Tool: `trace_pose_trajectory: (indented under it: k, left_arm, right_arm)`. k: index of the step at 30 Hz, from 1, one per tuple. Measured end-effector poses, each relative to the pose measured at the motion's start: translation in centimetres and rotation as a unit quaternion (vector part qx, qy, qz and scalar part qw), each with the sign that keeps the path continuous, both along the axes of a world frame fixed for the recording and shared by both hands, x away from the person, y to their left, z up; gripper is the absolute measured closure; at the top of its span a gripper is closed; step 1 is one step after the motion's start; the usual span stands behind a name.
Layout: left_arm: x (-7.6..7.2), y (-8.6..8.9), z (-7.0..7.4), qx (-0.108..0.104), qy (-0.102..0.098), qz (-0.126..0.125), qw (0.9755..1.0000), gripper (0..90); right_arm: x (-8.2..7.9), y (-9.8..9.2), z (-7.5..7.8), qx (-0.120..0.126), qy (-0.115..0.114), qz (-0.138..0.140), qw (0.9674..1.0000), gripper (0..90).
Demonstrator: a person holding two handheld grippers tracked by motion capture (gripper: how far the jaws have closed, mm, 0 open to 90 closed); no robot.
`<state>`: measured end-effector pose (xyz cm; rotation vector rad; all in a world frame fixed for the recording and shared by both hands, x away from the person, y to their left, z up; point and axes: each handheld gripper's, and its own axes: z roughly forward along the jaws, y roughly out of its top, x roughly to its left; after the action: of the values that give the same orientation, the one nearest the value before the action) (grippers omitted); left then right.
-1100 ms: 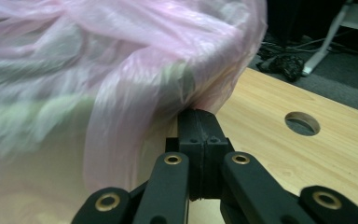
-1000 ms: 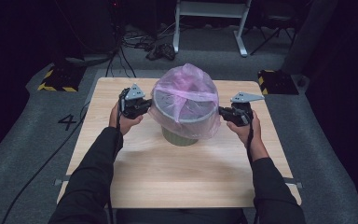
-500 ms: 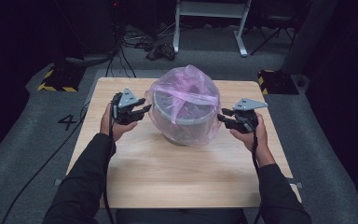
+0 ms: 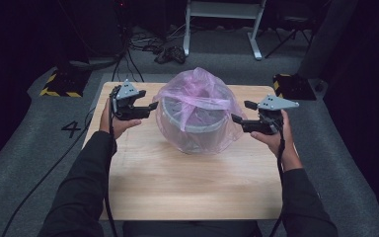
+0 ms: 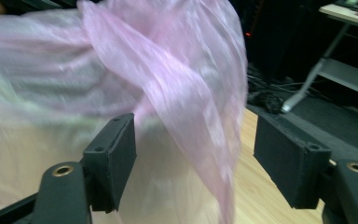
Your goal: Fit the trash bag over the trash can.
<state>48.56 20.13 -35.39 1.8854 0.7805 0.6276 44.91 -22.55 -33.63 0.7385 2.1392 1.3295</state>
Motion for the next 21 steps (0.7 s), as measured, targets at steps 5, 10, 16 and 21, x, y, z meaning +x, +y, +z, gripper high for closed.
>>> trace_pose_trajectory:
  k: [5,10,16,21]
  left_arm:
    - [1.7,-0.7,-0.3,-0.007,0.016,0.002,0.9998,38.3]
    - [2.9,-0.5,-0.4,-0.034,0.024,0.004,0.9991,45.5]
    - [3.7,-0.7,-0.3,-0.029,0.017,0.005,0.9994,64.4]
    - [4.1,-1.2,-0.5,-0.026,0.005,0.012,0.9996,78.6]
  right_arm:
    - [1.1,0.6,0.5,-0.009,0.016,0.02,0.9996,33.4]
    - [2.1,0.6,0.7,-0.017,0.026,0.037,0.9989,60.1]
    - [2.5,0.3,0.7,-0.024,0.011,0.033,0.9991,83.0]
    - [3.0,0.7,0.3,-0.027,0.001,0.008,0.9996,89.2]
